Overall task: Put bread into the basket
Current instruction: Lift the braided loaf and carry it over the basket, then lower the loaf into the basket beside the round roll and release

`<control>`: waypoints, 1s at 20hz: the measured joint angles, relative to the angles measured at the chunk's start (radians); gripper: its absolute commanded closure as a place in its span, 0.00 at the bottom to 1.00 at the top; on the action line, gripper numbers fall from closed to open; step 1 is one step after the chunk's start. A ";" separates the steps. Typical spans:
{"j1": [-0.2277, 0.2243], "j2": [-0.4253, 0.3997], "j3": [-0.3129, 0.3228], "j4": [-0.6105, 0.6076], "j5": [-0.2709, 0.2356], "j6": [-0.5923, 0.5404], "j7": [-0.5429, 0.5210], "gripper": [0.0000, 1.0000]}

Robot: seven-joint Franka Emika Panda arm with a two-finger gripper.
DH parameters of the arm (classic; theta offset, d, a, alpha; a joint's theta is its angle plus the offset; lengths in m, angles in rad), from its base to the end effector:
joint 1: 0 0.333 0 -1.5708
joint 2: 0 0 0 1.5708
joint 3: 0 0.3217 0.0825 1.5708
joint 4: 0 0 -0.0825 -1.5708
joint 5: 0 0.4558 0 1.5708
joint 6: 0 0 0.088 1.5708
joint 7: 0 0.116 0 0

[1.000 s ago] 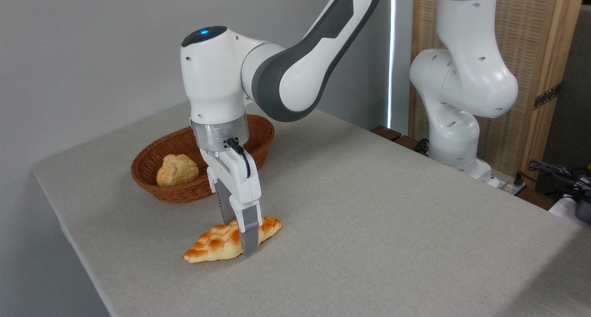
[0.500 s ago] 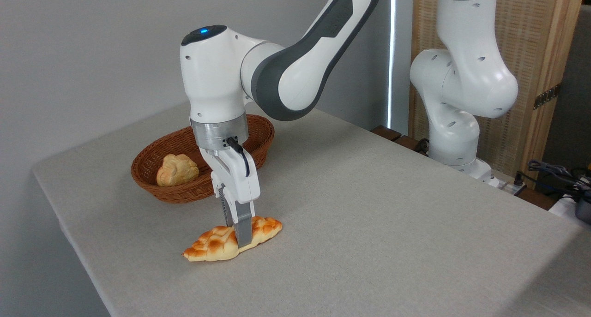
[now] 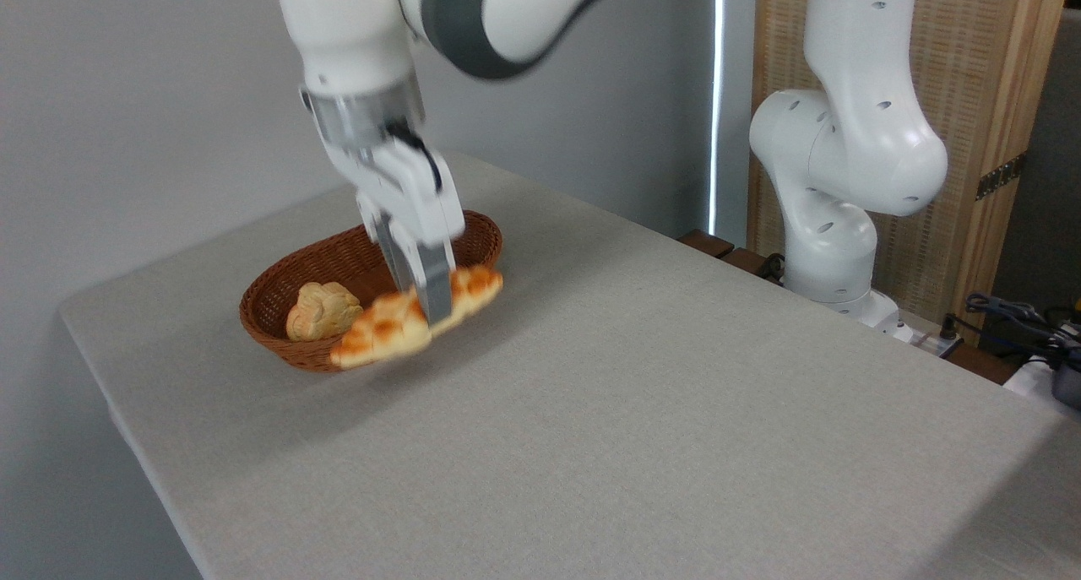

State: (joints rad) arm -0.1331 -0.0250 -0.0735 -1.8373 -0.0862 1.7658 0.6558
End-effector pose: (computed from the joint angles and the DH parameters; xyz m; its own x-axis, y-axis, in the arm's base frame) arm 0.6044 -0.1355 0.5081 0.6651 -0.7466 0.0124 -0.7442 -0.6614 0.0936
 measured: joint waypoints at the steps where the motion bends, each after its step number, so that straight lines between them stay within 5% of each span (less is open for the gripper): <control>1: -0.001 -0.002 -0.028 0.016 -0.005 -0.033 -0.035 0.29; 2: -0.002 -0.003 -0.058 0.024 -0.008 -0.051 -0.068 0.21; 6: -0.005 -0.004 -0.189 0.030 -0.011 -0.076 -0.243 0.19; 8: -0.007 -0.003 -0.246 0.029 -0.011 -0.077 -0.292 0.01; 10: -0.007 -0.002 -0.280 0.025 -0.011 -0.078 -0.306 0.00; 20: -0.021 0.024 -0.306 0.011 -0.011 -0.053 -0.307 0.00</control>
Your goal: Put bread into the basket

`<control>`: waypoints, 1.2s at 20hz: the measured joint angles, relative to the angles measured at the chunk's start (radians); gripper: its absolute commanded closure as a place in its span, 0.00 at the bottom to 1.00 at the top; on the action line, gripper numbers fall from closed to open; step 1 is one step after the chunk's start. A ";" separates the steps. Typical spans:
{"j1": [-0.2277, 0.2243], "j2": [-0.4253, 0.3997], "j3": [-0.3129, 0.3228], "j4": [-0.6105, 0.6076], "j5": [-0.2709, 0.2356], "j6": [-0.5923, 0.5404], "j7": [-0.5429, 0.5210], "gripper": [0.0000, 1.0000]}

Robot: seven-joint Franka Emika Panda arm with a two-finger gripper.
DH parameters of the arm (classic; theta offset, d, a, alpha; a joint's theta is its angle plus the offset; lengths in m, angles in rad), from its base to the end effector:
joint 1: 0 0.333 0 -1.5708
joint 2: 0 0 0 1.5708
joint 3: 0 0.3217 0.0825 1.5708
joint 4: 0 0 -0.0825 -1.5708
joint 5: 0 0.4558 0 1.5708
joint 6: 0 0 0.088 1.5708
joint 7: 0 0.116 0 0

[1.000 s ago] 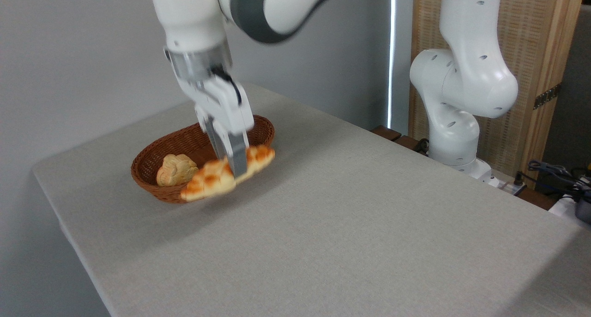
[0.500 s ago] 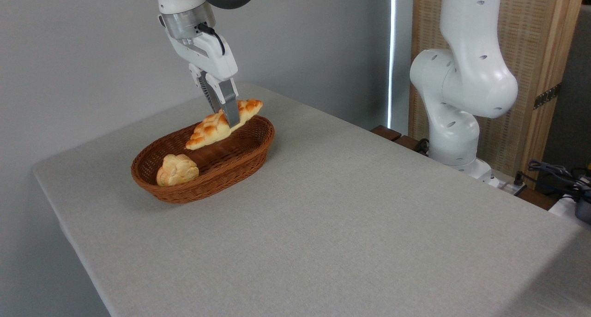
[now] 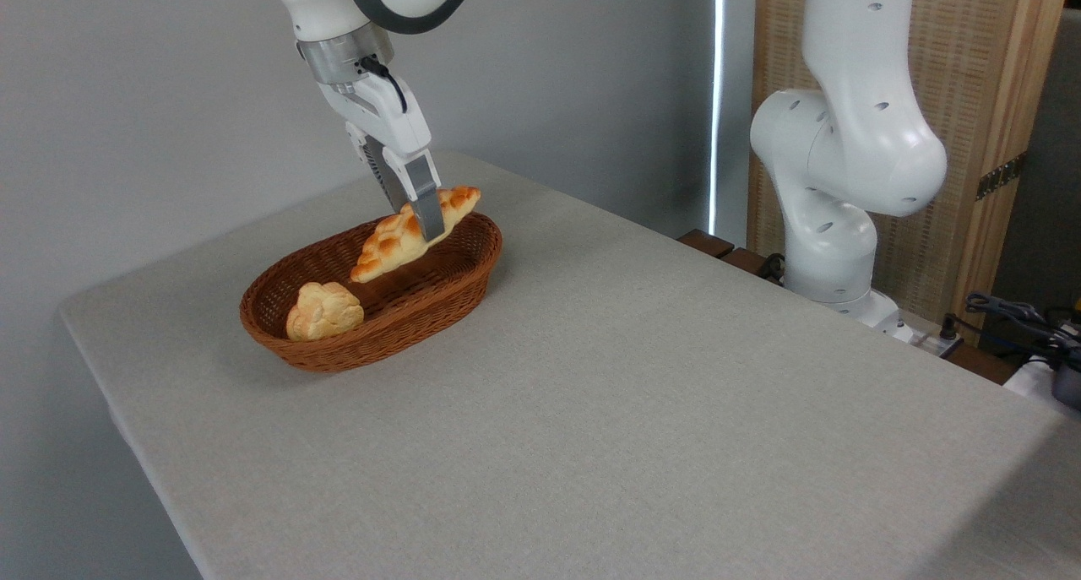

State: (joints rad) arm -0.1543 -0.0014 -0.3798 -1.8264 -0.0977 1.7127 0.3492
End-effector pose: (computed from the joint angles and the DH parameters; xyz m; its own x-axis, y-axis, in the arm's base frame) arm 0.5273 -0.3235 0.4953 0.6440 -0.7614 -0.0739 -0.7512 -0.6477 0.1268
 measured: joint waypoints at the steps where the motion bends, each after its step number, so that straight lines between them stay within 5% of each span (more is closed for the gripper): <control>1: 0.000 0.000 -0.001 0.000 0.000 0.006 0.000 0.00; 15: 0.002 -0.004 0.009 0.017 0.004 0.011 0.006 0.00; 24: 0.015 -0.022 0.258 0.186 0.083 -0.135 0.299 0.00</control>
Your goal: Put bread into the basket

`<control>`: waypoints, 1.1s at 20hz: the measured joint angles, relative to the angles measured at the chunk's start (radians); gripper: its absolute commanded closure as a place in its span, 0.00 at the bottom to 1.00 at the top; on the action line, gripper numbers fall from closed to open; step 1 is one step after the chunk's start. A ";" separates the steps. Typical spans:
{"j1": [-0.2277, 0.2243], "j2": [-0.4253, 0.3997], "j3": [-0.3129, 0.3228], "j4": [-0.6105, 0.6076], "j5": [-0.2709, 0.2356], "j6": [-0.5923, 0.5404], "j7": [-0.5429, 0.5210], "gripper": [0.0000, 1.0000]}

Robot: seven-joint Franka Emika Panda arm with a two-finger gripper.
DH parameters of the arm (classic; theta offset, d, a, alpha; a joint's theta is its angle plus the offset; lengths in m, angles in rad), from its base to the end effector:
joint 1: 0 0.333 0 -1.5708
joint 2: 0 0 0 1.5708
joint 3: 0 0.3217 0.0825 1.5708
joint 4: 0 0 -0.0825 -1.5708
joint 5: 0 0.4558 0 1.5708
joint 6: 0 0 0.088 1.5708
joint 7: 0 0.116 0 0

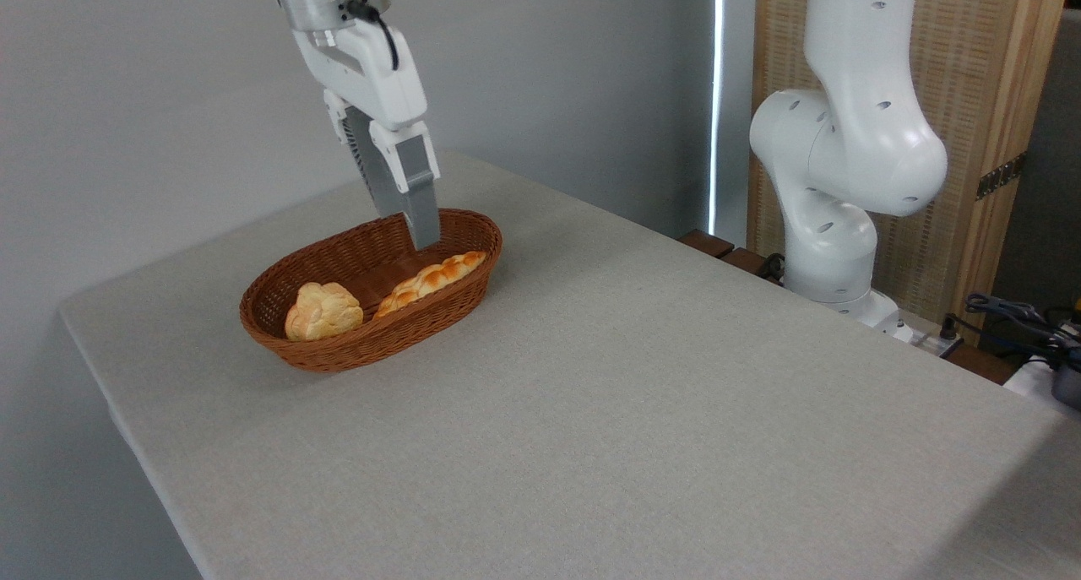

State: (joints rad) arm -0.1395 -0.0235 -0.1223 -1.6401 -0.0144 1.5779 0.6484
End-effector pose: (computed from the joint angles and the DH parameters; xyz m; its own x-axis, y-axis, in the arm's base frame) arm 0.5958 -0.1621 0.5987 0.6135 -0.7894 -0.0240 -0.7887 -0.6139 0.0326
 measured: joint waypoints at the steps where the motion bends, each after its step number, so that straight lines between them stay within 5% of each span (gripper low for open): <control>1: -0.001 -0.001 0.035 0.014 0.000 -0.007 0.033 0.00; 8: -0.004 0.000 0.199 0.049 0.000 0.003 0.058 0.00; 22: -0.017 0.006 0.203 0.051 -0.036 0.011 0.042 0.00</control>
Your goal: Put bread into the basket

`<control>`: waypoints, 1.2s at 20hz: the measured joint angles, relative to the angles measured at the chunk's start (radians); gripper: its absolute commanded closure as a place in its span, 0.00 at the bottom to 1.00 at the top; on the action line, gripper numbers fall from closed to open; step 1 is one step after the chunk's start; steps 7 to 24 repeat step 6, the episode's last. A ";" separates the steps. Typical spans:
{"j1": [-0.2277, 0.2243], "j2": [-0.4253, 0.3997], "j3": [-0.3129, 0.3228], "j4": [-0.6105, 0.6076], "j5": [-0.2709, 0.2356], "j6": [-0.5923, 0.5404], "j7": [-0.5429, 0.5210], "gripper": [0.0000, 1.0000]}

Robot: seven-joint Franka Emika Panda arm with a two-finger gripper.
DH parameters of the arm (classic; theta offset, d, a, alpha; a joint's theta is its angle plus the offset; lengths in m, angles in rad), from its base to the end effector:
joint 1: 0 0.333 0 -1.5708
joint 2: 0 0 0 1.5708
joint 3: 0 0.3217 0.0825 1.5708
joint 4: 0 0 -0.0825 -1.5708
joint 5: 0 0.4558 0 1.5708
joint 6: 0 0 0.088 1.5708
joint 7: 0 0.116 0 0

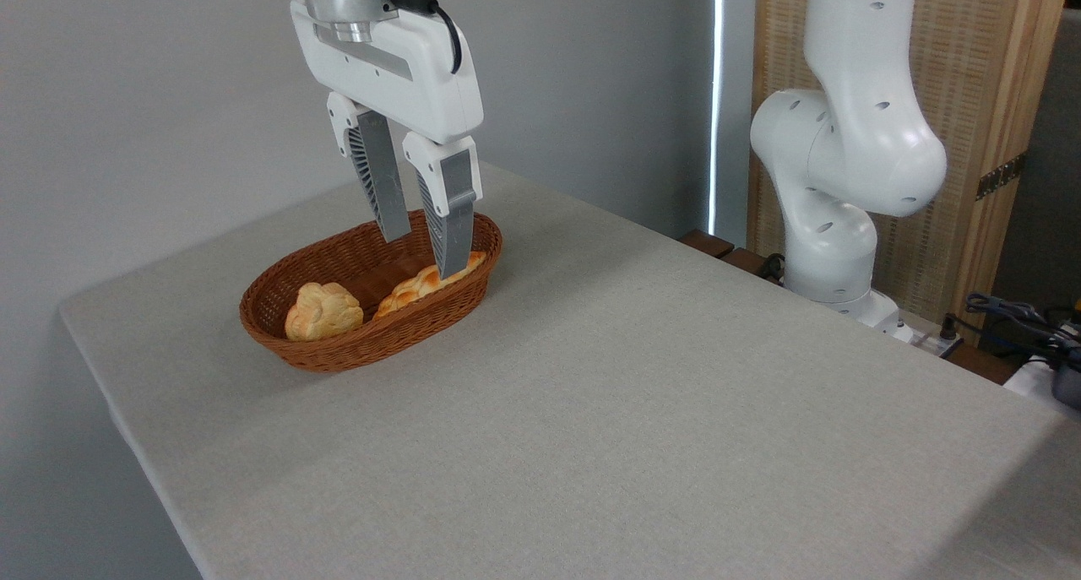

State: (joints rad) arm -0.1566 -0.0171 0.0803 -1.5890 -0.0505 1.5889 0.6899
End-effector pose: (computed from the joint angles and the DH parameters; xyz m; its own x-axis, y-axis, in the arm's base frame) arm 0.6206 -0.0528 0.6237 0.7206 -0.6918 0.0460 -0.6932 -0.7201 0.0292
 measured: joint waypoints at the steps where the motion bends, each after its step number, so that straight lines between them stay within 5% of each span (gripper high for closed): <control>1: 0.000 0.001 0.000 0.000 0.000 0.000 -0.006 0.00; 24: -0.001 0.004 -0.010 0.000 -0.001 -0.001 -0.008 0.00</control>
